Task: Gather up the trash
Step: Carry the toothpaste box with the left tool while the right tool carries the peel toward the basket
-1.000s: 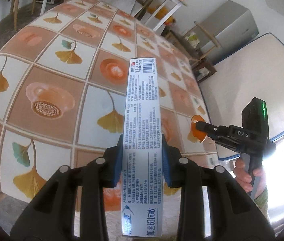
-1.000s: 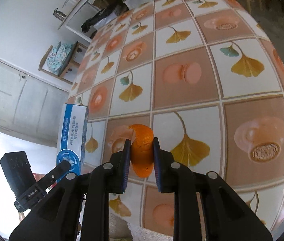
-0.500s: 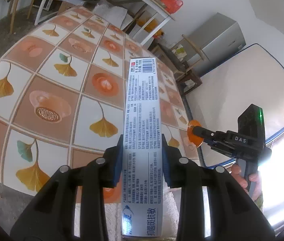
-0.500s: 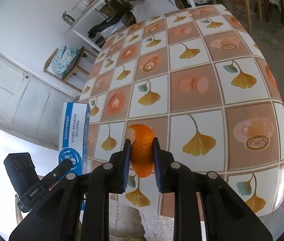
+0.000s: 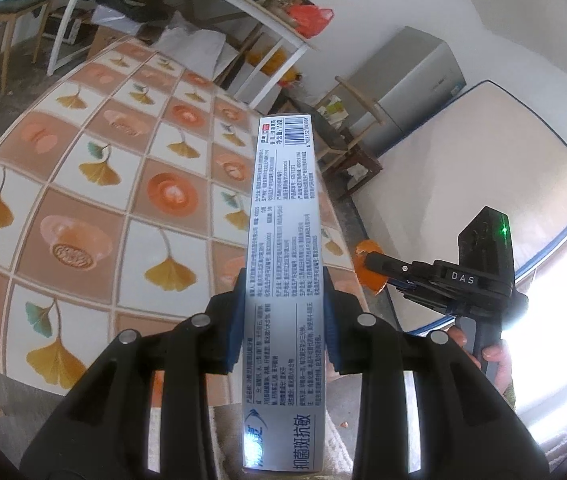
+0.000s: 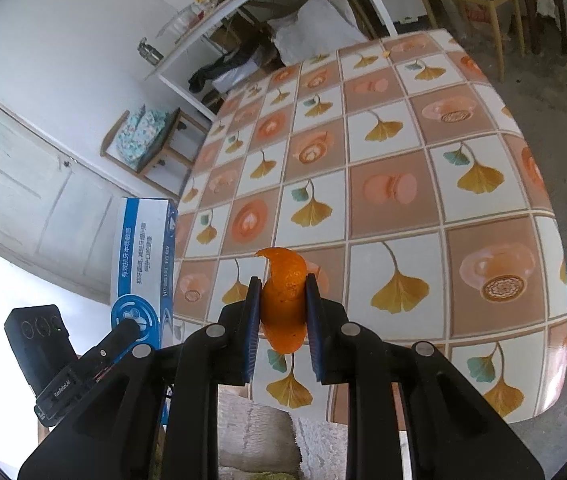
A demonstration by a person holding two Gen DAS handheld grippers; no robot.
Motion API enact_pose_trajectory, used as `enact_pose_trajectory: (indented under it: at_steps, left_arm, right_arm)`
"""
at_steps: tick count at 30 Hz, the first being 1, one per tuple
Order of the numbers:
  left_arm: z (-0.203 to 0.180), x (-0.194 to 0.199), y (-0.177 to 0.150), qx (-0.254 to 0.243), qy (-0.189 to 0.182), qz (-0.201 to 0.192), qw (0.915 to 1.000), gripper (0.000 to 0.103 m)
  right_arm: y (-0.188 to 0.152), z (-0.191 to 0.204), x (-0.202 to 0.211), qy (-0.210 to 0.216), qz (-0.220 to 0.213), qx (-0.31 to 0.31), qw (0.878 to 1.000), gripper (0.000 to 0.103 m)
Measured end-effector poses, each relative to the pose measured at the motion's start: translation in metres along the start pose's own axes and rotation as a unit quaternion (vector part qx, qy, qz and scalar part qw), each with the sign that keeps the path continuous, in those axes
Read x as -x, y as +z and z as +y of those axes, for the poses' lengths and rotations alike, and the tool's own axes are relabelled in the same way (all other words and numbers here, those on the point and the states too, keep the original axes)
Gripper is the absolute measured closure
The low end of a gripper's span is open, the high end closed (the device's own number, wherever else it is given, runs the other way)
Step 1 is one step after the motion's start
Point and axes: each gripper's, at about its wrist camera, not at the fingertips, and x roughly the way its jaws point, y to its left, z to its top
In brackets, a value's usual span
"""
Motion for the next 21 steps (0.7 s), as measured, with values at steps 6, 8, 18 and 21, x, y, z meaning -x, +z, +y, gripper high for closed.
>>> enact_pose_trajectory:
  at_steps: [6,8,18,21]
  left_arm:
    - [-0.030,-0.011,0.000,-0.031,-0.014,0.016,0.9993,0.072]
    - [-0.046,-0.020,0.001,-0.048,-0.024,0.026,0.9982,0.072]
    - [-0.151,-0.108,-0.011,-0.143,-0.090,0.119,0.9785,0.072]
    - [-0.183,-0.142,-0.021,-0.164,-0.101,0.151,0.9696,0.072]
  right_arm:
    - [-0.008,-0.027,0.051,0.004,-0.061,-0.025,0.998,0.082]
    - [-0.014,-0.042,0.075,-0.005,-0.087,-0.037,0.996,0.082]
    - [-0.088,-0.177,0.214,-0.093,-0.222,-0.174,0.955,0.082]
    - [-0.111,-0.218,0.229,-0.107,-0.232,-0.219,0.942,0.082]
